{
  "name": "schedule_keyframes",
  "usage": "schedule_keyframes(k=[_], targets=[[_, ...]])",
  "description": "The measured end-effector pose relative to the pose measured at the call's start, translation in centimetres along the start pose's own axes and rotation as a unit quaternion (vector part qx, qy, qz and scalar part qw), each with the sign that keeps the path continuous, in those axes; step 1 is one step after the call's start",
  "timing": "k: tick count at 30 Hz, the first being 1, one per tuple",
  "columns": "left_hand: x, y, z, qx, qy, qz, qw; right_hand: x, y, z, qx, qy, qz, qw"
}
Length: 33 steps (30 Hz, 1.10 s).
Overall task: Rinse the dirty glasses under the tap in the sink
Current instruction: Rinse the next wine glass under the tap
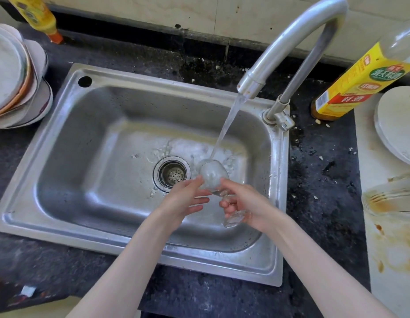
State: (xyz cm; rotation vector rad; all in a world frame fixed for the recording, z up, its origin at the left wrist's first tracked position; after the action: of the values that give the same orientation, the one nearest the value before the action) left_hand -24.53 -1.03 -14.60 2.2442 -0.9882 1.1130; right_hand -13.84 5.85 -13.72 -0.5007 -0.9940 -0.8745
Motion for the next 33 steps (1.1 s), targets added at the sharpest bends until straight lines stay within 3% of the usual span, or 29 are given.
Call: schedule_keyframes(k=[3, 6, 12, 17, 23, 25, 26, 28, 30, 33], targets=[[0.5, -0.9, -1.6, 0.054, -0.053, 0.06, 0.995, 0.3, -0.8, 0.6, -0.03, 0.055, 0.071, 0.996], [1.1, -1.0, -3.8, 0.084, -0.14, 0.071, 0.984, 0.7, -1.1, 2.0, -0.026, 0.139, 0.085, 0.986], [2.3, -0.5, -7.1, 0.065, -0.273, 0.037, 0.959, 0.1, -1.0, 4.5, -0.108, 0.216, 0.004, 0.97], [2.4, 0.4, -8.1, 0.072, -0.298, -0.005, 0.952, -0.8, -0.8, 5.2, -0.114, 0.235, -0.036, 0.965], [2.9, 0.5, -8.9, 0.056, -0.346, 0.0, 0.937, -0.4, -0.3, 5.8, -0.102, 0.265, -0.033, 0.958], [3.5, 0.8, -9.3, 0.006, -0.41, -0.03, 0.912, -0.5, -0.3, 6.1, -0.071, 0.282, -0.042, 0.956], [4.1, 0.9, -9.8, -0.048, -0.465, -0.065, 0.881, -0.6, -0.3, 6.1, -0.057, 0.288, -0.045, 0.955], [5.7, 0.9, -10.7, -0.158, -0.584, -0.128, 0.786, -0.7, -0.2, 6.2, -0.04, 0.293, -0.055, 0.954], [6.5, 0.5, -11.2, -0.22, -0.633, -0.133, 0.73, -0.9, -0.1, 6.3, -0.028, 0.295, -0.061, 0.953], [5.8, -0.6, -11.1, -0.315, -0.594, -0.038, 0.74, -0.9, 0.2, 6.7, 0.008, 0.303, -0.068, 0.95]])
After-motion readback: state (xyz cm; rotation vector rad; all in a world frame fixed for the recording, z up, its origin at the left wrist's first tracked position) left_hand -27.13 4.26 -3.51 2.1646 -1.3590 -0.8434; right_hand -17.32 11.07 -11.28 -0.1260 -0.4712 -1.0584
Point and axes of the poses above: each hand's wrist, its own x-axis away from the middle knuckle, its own y-axis out of the back of the hand, z = x × y, the point moved 7 cm from there along -x, towards the middle knuckle, and after that the axes turned 13 degrees about -z, right-handed, at the moved point
